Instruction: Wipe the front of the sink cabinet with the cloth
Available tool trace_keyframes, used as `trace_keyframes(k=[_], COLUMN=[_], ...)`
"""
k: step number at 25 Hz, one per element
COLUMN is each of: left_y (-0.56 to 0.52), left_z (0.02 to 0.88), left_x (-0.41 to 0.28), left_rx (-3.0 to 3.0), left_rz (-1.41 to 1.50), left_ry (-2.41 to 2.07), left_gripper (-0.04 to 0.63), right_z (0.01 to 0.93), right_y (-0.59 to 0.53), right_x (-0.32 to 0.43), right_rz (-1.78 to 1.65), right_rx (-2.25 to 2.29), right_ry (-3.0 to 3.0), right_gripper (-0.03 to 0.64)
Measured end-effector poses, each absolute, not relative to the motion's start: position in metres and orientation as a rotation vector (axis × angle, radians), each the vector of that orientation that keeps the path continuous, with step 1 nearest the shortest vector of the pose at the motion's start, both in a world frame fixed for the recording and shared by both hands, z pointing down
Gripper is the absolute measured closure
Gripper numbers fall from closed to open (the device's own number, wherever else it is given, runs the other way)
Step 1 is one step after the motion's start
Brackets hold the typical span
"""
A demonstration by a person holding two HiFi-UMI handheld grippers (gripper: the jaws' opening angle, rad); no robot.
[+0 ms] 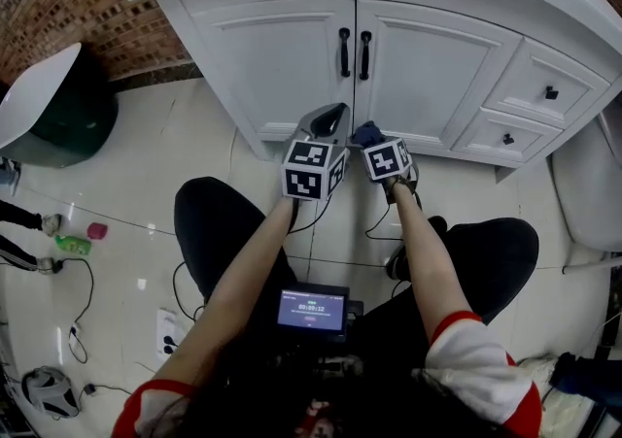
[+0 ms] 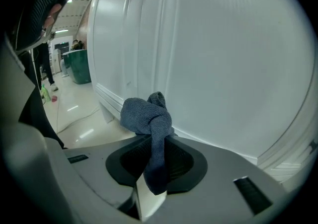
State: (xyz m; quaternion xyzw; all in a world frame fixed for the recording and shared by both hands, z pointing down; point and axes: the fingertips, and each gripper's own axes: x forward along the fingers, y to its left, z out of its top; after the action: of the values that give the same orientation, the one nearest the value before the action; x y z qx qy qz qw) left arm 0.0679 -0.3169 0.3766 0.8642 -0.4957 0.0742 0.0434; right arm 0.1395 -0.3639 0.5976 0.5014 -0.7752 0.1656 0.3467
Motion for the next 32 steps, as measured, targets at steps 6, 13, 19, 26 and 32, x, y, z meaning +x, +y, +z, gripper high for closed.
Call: trace_keyframes(k=[6,13,19,26,32], left_y=[-0.309,-0.295,-0.288,-0.287,-0.289], left_z=[0.363,0.347,0.351,0.350,0.349], left_x=[0.070,0.078,0.088,0.096,0.097], left_rx=[2.646,2.664,2.664,2.666,2.673], left_rz=[0.152,0.087,0.078,0.066,0.066], left_ry=[-1.491,-1.455,-1.429,-1.422,-1.418], left_gripper=[0.560,0.560,0.560,0.560,0.560], right_z=[0.529,0.399,0.248,0.180,0.239], right_y=[-0.360,-0.348,-0.338,-0.342,-0.351], right_x=[0.142,0.164,0.183,0.202,0.210], right_rz=[0.324,0.125,-0.167,-0.312,-0.209], right_rx=[1.397,1.526,1.602,1.667,1.661], right_ry=[-2.109,-2.199,-2.311,-2.321,-2.272], right_gripper=[0.525,0.526,0.525,0.526,0.525])
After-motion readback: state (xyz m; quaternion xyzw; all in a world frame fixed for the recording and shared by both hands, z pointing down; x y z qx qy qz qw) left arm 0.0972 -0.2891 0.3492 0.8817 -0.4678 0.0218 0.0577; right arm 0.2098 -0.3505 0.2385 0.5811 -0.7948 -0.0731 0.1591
